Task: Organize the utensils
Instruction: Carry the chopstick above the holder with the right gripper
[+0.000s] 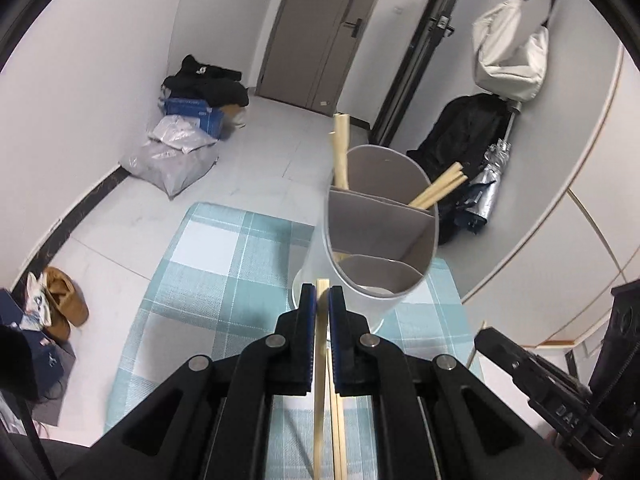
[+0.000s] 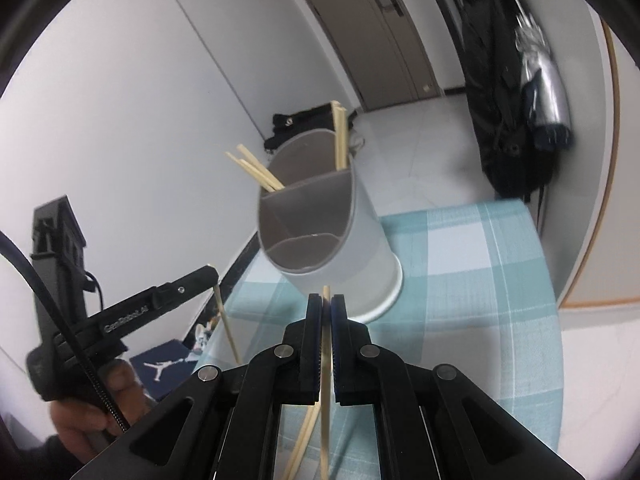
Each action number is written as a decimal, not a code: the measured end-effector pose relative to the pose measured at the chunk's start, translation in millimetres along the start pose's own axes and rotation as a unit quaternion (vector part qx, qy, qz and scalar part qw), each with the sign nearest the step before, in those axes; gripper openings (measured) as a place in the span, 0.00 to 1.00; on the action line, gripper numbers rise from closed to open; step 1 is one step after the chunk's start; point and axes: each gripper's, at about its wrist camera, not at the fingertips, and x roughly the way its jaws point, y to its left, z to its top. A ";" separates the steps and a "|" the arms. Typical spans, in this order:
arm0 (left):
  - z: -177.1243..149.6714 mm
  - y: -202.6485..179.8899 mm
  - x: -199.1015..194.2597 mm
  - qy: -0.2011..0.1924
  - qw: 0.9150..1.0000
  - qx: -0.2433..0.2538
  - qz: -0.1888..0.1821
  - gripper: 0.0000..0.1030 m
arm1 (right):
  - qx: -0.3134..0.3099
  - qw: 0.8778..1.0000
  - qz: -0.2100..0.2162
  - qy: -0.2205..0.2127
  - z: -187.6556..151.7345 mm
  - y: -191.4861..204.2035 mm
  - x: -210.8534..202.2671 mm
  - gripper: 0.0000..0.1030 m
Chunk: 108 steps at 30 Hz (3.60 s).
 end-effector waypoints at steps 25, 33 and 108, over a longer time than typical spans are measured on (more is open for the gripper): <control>1.7 -14.3 -49.4 -0.025 0.996 0.061 -0.057 0.03 | -0.021 0.996 -0.056 -0.062 -5.0 28.1 -35.1 0.03; 16.0 -18.3 -58.7 -0.030 0.995 0.070 -0.060 0.03 | -0.013 0.996 -0.045 -0.080 3.2 33.2 -45.5 0.03; 128.5 -18.7 19.9 -0.156 0.983 0.080 -0.055 0.03 | -0.081 0.987 -0.014 -0.138 150.8 20.3 45.9 0.03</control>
